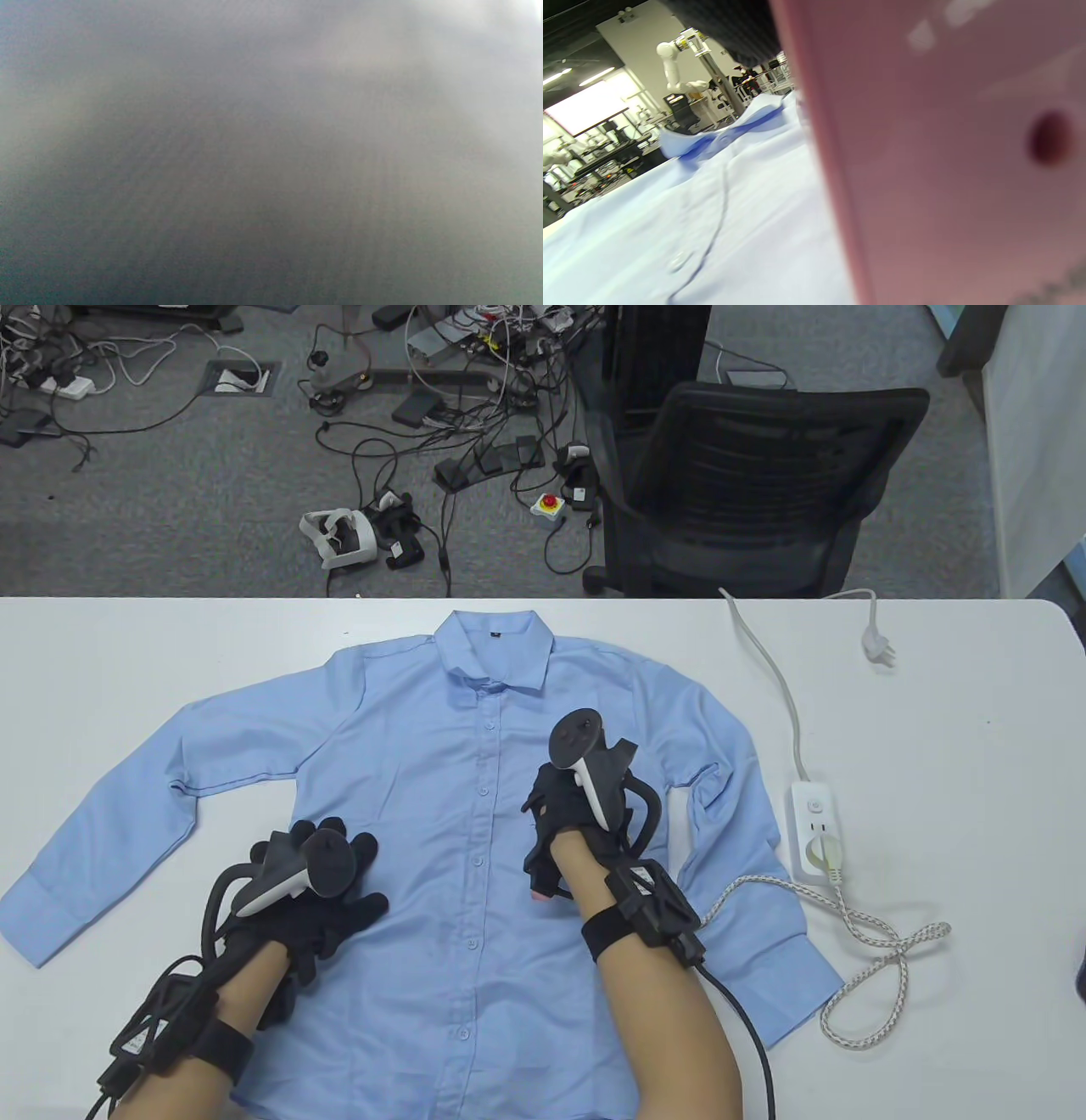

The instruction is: Iron long-sleeve shirt with electric iron on table

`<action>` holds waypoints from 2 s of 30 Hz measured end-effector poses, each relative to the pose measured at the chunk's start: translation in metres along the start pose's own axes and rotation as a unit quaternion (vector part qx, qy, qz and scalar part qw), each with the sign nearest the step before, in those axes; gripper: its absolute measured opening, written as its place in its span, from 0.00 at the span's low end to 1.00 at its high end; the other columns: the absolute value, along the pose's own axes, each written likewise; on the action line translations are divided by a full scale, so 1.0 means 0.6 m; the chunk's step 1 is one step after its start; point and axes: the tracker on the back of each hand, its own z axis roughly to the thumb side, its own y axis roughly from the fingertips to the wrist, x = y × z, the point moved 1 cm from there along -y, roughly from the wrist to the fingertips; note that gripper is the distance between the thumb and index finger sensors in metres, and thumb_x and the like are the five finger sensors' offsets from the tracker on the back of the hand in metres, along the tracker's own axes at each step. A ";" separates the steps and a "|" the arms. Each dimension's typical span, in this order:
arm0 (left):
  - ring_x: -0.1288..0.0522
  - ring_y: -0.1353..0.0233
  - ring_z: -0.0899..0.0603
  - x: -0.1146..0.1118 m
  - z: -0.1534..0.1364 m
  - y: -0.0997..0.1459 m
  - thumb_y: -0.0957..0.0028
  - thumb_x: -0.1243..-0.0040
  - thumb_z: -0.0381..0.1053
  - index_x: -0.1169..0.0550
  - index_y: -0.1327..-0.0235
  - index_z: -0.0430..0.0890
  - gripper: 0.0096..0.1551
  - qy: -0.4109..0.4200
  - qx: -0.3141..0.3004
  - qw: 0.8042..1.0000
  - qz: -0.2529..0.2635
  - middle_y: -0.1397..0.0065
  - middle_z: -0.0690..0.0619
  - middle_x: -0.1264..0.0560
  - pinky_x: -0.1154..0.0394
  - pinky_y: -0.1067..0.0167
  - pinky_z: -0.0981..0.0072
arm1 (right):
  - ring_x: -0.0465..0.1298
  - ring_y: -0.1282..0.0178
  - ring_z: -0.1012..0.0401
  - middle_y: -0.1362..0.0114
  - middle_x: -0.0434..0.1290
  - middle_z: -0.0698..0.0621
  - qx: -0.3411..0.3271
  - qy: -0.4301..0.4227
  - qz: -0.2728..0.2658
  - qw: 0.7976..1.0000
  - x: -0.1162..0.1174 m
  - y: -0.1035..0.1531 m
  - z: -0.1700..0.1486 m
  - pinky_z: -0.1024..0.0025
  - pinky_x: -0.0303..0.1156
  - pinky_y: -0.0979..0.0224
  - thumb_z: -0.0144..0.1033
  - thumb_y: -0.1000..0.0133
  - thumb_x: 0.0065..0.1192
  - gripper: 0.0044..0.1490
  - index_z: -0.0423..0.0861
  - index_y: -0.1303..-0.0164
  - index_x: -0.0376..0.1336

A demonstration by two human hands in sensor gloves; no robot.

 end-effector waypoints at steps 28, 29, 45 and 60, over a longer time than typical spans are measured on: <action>0.73 0.17 0.41 -0.001 0.001 0.000 0.53 0.66 0.81 0.64 0.28 0.71 0.45 -0.017 0.004 1.000 0.003 0.16 0.56 0.73 0.73 0.30 0.32 | 0.80 0.70 0.66 0.45 0.69 0.48 -0.067 -0.046 -0.020 0.997 -0.072 0.103 -0.005 0.67 0.81 0.61 0.46 0.53 0.62 0.48 0.52 0.27 0.43; 0.73 0.17 0.41 -0.001 0.001 0.000 0.53 0.66 0.81 0.64 0.28 0.71 0.45 -0.016 0.003 1.000 0.002 0.16 0.56 0.73 0.73 0.30 0.32 | 0.80 0.70 0.66 0.46 0.69 0.48 -0.075 -0.053 -0.011 0.996 -0.063 0.118 0.007 0.67 0.81 0.61 0.46 0.53 0.62 0.49 0.51 0.27 0.43; 0.73 0.18 0.41 -0.003 0.001 0.000 0.53 0.66 0.81 0.63 0.28 0.70 0.45 -0.013 0.000 1.000 0.001 0.16 0.55 0.73 0.73 0.30 0.32 | 0.79 0.70 0.68 0.46 0.69 0.49 -0.046 -0.008 0.013 0.999 0.055 0.176 0.047 0.70 0.81 0.61 0.48 0.53 0.59 0.49 0.51 0.26 0.41; 0.73 0.17 0.42 -0.003 0.000 0.000 0.53 0.66 0.81 0.63 0.28 0.70 0.45 -0.013 0.003 1.000 0.001 0.16 0.56 0.73 0.73 0.30 0.32 | 0.79 0.70 0.68 0.46 0.68 0.50 -0.004 0.005 -0.006 1.000 0.011 0.148 -0.047 0.70 0.80 0.61 0.48 0.53 0.59 0.49 0.54 0.26 0.40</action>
